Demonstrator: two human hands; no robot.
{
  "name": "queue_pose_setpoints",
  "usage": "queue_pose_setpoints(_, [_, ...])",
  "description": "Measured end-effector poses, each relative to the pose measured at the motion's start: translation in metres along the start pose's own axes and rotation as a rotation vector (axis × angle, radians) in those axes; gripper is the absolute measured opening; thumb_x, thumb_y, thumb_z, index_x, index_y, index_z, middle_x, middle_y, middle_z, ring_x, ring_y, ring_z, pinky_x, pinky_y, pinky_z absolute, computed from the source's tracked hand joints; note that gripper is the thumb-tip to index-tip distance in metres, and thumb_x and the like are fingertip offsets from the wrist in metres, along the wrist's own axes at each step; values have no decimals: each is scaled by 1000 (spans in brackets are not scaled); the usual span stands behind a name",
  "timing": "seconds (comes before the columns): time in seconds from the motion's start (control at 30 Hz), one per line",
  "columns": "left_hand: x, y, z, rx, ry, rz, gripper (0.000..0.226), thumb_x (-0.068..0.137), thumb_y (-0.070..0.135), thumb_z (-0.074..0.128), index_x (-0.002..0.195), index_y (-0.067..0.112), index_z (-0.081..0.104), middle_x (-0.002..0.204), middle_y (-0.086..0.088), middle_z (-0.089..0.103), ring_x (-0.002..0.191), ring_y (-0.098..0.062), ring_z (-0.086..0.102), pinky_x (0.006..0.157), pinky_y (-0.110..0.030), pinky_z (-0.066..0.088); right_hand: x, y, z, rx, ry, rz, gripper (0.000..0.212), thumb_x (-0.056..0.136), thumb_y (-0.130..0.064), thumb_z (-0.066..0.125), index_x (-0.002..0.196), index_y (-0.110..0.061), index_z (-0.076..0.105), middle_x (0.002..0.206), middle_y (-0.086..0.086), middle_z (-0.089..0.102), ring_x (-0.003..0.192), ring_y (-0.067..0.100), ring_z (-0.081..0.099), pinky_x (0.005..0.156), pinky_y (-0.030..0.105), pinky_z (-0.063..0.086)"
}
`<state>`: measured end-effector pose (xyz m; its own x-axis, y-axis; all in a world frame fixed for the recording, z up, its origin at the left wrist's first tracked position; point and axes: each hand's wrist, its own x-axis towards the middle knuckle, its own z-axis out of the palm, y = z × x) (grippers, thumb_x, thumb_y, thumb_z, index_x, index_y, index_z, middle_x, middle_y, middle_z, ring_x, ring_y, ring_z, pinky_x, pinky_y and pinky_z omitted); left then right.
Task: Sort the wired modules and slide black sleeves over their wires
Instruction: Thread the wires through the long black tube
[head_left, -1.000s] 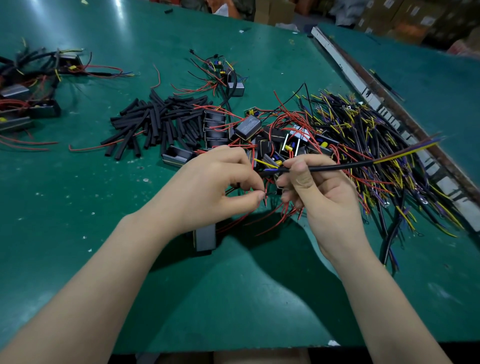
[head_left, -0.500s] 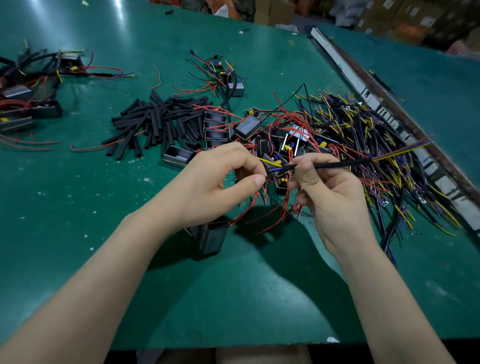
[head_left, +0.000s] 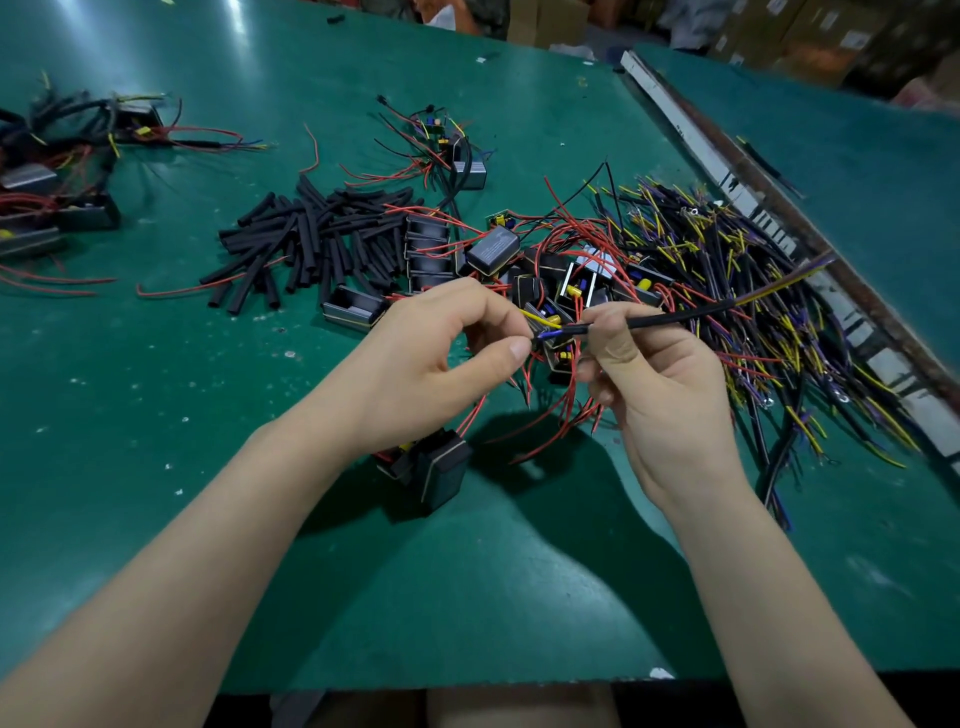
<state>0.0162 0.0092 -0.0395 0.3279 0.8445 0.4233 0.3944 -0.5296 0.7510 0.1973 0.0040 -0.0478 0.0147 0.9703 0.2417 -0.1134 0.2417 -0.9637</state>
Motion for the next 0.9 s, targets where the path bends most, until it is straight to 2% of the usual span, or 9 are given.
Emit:
queue_pose_setpoints(0.1, [0, -2, 2, 60, 25, 30, 6, 88, 22, 56, 90, 19, 60, 86, 8, 60, 79, -5, 54, 75, -9, 38, -3, -1, 1, -106, 39, -94, 8, 81, -33, 67, 77, -27, 68, 68, -9, 64, 58, 5, 57, 57, 13, 44])
queue_pose_setpoints(0.27, [0, -1, 4, 114, 112, 78, 7, 88, 17, 58, 89, 13, 63, 84, 8, 61, 79, -7, 55, 74, -12, 42, -7, 0, 2, -384, 37, -267, 7, 89, -30, 63, 83, -31, 59, 69, -1, 63, 58, 19, 61, 57, 30, 48])
queue_pose_setpoints(0.37, [0, -1, 4, 151, 123, 81, 8, 88, 18, 57, 88, 13, 63, 82, 12, 60, 77, -5, 54, 73, -12, 41, -8, -1, 3, -309, 21, -259, 6, 90, -28, 61, 85, -26, 58, 73, -1, 68, 59, 11, 64, 60, 19, 49])
queue_pose_setpoints(0.47, [1, -2, 4, 179, 138, 67, 9, 88, 19, 56, 88, 13, 63, 82, 18, 57, 76, -3, 52, 73, -12, 40, -5, -2, 5, -191, 16, -157, 13, 84, -29, 66, 90, -22, 56, 75, 0, 71, 59, 11, 65, 57, 17, 48])
queue_pose_setpoints(0.6, [1, -3, 3, 174, 175, 42, 8, 87, 20, 57, 86, 15, 64, 79, 19, 57, 75, -1, 54, 73, -11, 41, -1, -2, 6, 41, 38, 104, 30, 77, -28, 69, 99, -20, 50, 75, 3, 71, 55, 13, 63, 42, 18, 41])
queue_pose_setpoints(0.67, [1, -3, 2, 165, 175, 20, 8, 86, 22, 58, 85, 18, 64, 77, 20, 58, 74, 2, 54, 72, -10, 41, -1, -2, 4, -34, 19, 253, 20, 87, -34, 61, 92, -16, 54, 64, 4, 68, 45, 13, 58, 33, 17, 33])
queue_pose_setpoints(0.73, [0, -2, 2, 156, 165, 10, 7, 85, 23, 58, 85, 19, 64, 77, 19, 60, 73, 1, 55, 71, -10, 41, -1, 0, 3, -217, -15, 358, 36, 95, -43, 50, 76, -13, 58, 52, 5, 62, 33, 14, 50, 29, 13, 24])
queue_pose_setpoints(0.83, [0, -3, 3, 156, 130, 17, 9, 85, 23, 59, 86, 17, 66, 78, 19, 60, 74, -2, 56, 72, -13, 43, -3, -2, 4, -267, -68, 354, 46, 89, -53, 49, 61, -19, 63, 47, 5, 59, 28, 14, 44, 30, 10, 21])
queue_pose_setpoints(0.9, [0, -3, 5, 174, 102, 35, 11, 86, 22, 59, 87, 15, 67, 77, 19, 59, 75, -2, 54, 72, -13, 41, -5, -4, 5, -210, -111, 222, 29, 84, -46, 56, 71, -24, 68, 53, 2, 61, 31, 12, 46, 32, 11, 28])
